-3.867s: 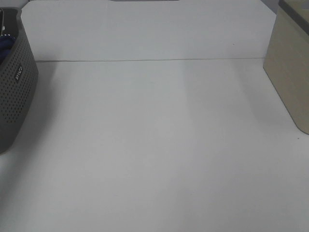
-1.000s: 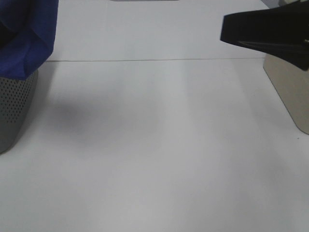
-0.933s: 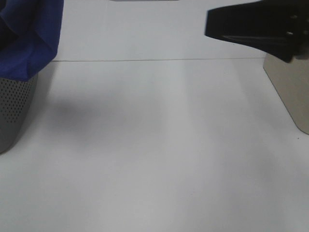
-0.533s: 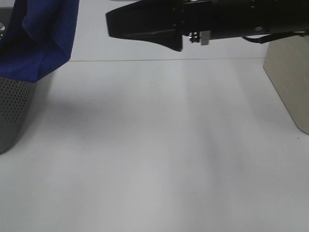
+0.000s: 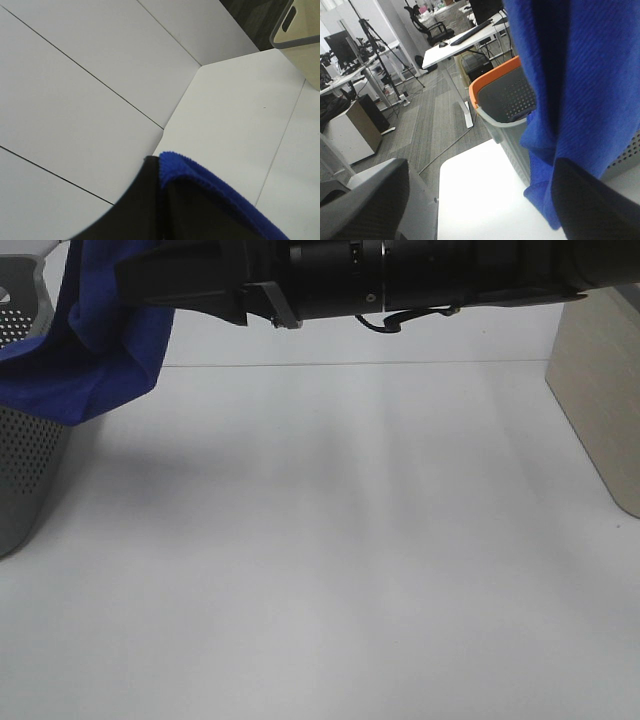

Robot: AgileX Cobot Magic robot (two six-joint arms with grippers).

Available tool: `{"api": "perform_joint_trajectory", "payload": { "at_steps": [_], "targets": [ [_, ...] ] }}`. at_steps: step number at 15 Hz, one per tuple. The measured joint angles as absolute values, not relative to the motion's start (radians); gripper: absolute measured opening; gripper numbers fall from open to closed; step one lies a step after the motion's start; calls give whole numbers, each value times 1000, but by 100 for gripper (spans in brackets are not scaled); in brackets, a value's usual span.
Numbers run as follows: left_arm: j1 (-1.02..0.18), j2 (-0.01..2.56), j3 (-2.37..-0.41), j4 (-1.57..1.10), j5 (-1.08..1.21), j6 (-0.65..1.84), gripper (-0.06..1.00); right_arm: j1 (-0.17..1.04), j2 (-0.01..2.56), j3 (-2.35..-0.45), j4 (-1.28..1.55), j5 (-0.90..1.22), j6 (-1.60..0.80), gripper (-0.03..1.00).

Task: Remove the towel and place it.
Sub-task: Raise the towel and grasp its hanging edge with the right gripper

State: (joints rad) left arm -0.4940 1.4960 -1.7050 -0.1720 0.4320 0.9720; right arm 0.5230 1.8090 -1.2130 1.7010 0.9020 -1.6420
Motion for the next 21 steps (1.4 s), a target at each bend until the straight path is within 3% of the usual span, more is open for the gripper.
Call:
{"api": "perform_joint_trajectory", "payload": {
  "at_steps": [12, 16, 21],
  "targets": [
    [-494, 1505, -1705, -172, 432, 970, 0, 523, 1854, -1313, 1738, 1042, -1616, 76],
    [-494, 1505, -1705, -172, 432, 970, 0, 546, 1865, -1326, 1738, 869, -1675, 76],
    [-494, 1508, -1705, -172, 432, 970, 0, 641, 1956, -1436, 1739, 873, -1687, 76]
  ]
}}
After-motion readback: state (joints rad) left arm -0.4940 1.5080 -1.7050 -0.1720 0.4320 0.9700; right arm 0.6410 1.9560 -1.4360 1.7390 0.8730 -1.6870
